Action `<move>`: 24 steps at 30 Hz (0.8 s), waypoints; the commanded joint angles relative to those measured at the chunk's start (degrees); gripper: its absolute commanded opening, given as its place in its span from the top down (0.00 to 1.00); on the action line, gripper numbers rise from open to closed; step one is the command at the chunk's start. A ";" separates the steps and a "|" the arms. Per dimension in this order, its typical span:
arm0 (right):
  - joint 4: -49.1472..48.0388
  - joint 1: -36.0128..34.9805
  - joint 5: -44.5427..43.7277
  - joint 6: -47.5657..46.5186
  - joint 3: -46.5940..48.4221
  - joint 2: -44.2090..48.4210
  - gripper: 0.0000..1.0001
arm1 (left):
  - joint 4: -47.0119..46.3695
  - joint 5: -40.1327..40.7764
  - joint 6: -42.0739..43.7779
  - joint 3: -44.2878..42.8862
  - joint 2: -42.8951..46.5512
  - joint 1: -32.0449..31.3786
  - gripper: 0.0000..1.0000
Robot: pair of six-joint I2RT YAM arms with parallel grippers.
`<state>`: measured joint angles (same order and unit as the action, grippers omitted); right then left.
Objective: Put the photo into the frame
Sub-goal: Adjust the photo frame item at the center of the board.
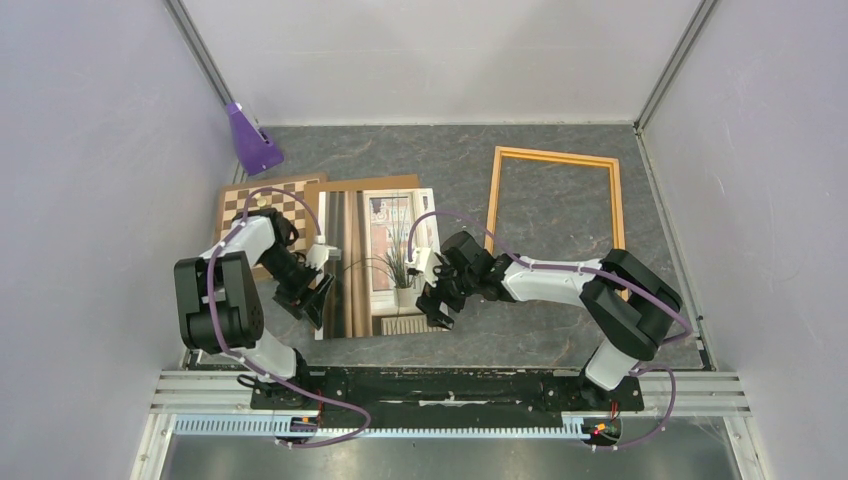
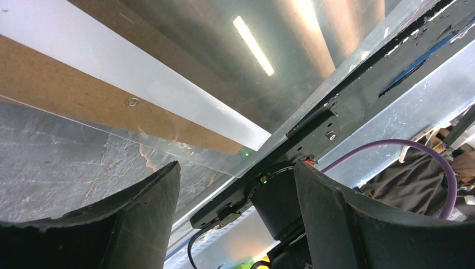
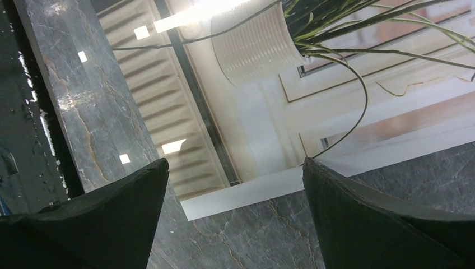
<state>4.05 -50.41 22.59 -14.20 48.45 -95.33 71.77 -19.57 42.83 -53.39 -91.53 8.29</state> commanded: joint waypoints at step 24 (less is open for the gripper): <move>-2.96 -0.39 3.50 0.40 3.23 -2.21 0.07 | 1.95 0.60 5.67 -4.12 -3.69 5.13 0.14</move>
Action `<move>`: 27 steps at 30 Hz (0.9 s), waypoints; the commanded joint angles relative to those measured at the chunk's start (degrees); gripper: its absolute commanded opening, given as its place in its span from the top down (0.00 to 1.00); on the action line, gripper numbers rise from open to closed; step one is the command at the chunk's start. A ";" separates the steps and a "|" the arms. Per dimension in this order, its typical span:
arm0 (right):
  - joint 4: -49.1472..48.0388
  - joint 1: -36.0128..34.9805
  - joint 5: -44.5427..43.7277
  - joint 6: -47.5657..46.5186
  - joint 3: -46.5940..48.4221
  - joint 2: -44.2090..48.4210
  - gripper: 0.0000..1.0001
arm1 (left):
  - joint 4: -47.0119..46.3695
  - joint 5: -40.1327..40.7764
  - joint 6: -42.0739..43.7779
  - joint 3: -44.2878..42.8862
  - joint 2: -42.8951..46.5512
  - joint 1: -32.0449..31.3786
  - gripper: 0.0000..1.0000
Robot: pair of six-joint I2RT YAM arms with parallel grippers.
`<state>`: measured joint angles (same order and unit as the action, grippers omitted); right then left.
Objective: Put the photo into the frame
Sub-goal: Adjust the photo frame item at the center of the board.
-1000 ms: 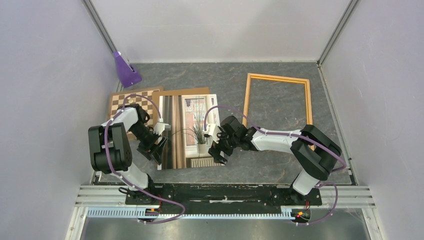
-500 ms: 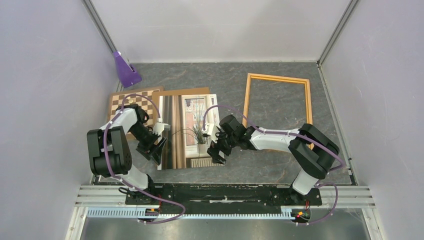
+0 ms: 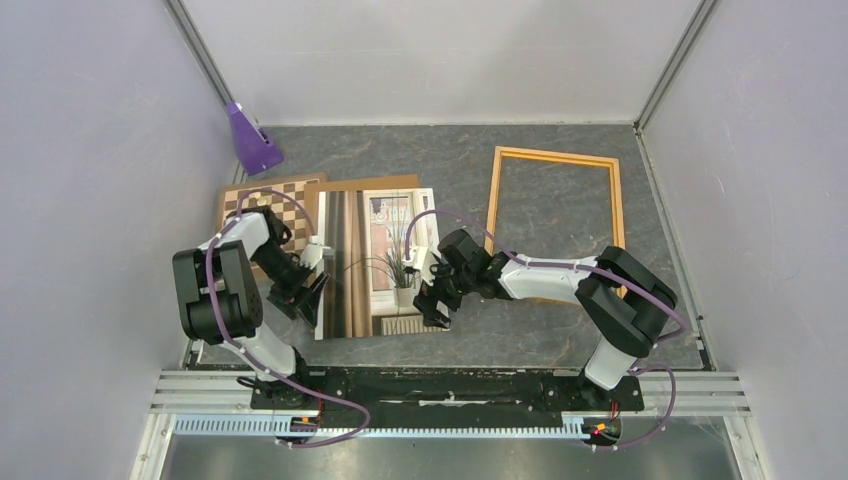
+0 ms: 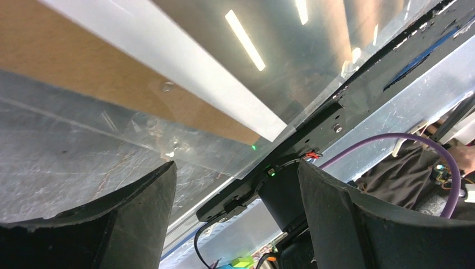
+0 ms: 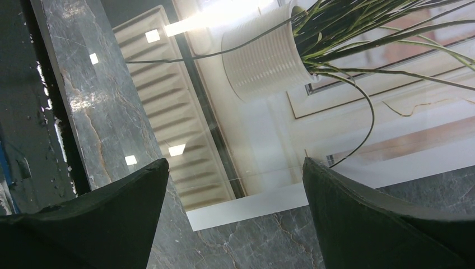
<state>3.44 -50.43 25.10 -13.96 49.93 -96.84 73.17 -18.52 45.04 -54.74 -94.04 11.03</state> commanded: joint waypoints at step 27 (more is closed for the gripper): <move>-2.51 -0.38 -0.32 0.06 1.48 -1.05 0.08 | 6.33 -10.93 7.81 -4.06 -4.99 3.47 0.37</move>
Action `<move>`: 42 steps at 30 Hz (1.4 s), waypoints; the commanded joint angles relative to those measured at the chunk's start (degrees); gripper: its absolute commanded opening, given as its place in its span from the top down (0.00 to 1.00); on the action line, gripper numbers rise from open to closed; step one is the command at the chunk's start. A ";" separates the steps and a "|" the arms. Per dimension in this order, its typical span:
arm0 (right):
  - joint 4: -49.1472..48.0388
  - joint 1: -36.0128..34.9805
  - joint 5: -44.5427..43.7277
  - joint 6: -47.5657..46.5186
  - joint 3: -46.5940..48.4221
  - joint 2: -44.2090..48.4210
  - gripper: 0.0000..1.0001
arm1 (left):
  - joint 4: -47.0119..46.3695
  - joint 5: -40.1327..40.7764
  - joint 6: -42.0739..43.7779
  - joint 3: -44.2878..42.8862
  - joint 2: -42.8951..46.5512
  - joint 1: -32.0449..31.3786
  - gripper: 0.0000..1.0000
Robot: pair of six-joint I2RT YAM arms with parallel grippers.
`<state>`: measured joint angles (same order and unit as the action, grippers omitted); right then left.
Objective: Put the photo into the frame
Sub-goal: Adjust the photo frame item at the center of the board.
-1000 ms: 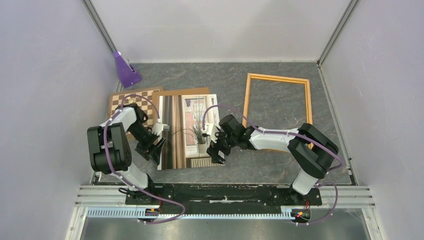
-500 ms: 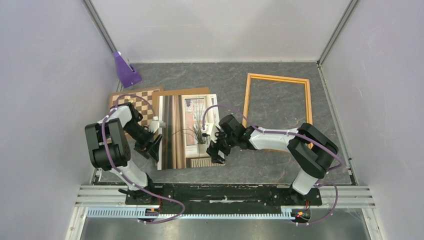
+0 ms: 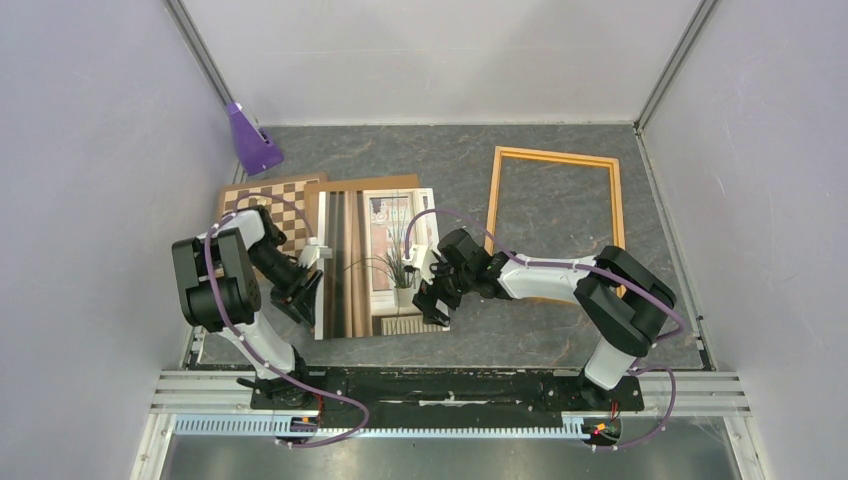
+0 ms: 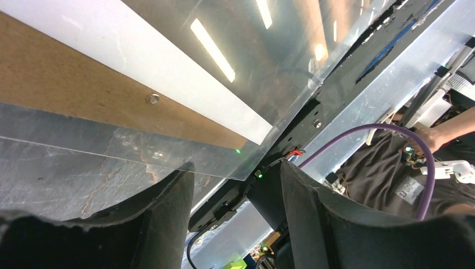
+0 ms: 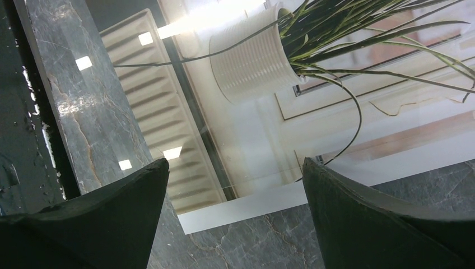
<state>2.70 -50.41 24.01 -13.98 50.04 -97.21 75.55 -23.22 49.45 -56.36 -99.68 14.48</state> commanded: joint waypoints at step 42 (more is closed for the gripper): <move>-4.02 -0.39 -2.74 1.15 -0.20 -1.36 0.08 | 1.39 -9.98 -10.11 -8.50 -1.56 4.73 0.54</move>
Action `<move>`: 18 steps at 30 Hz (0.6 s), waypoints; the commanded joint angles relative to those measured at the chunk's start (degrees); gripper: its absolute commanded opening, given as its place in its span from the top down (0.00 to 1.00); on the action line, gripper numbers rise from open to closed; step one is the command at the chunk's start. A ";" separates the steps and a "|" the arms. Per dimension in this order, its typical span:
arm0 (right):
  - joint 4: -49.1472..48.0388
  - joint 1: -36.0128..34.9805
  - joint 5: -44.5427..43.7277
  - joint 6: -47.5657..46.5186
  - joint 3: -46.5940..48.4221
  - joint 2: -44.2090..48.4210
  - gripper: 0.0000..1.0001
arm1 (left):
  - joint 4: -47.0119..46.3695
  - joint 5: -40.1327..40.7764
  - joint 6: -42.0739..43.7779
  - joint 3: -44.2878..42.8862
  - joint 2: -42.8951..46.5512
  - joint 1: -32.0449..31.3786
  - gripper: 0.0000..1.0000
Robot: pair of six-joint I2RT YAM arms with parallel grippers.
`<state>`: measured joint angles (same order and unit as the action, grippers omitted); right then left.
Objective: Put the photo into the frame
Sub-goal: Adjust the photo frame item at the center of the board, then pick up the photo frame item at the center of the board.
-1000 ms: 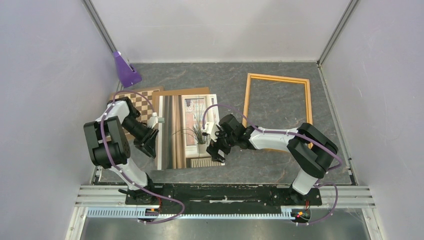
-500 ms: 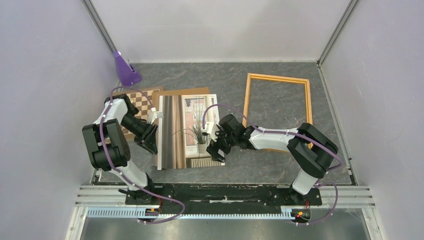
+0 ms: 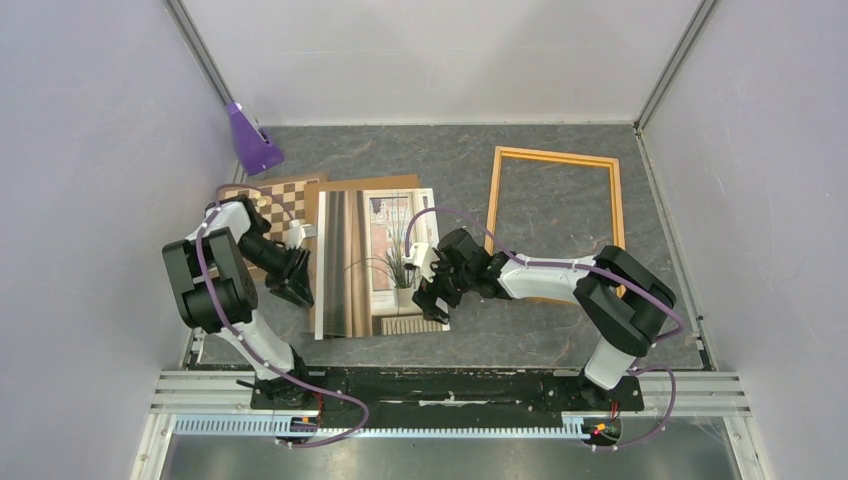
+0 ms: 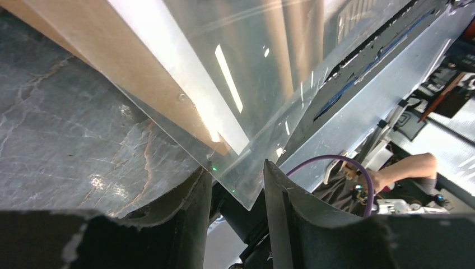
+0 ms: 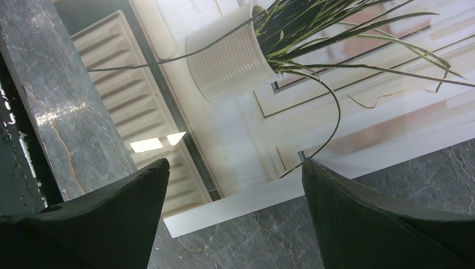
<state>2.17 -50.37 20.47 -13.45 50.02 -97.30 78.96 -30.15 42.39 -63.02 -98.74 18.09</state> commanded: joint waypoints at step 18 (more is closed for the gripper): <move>-3.58 -0.48 0.29 0.88 -0.10 -2.42 0.08 | -3.65 -8.11 -4.94 -4.59 -12.50 6.63 0.55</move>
<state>0.45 -50.37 20.03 -13.06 50.02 -97.91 75.11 -34.09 39.24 -66.06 -109.78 23.29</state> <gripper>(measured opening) 0.917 0.439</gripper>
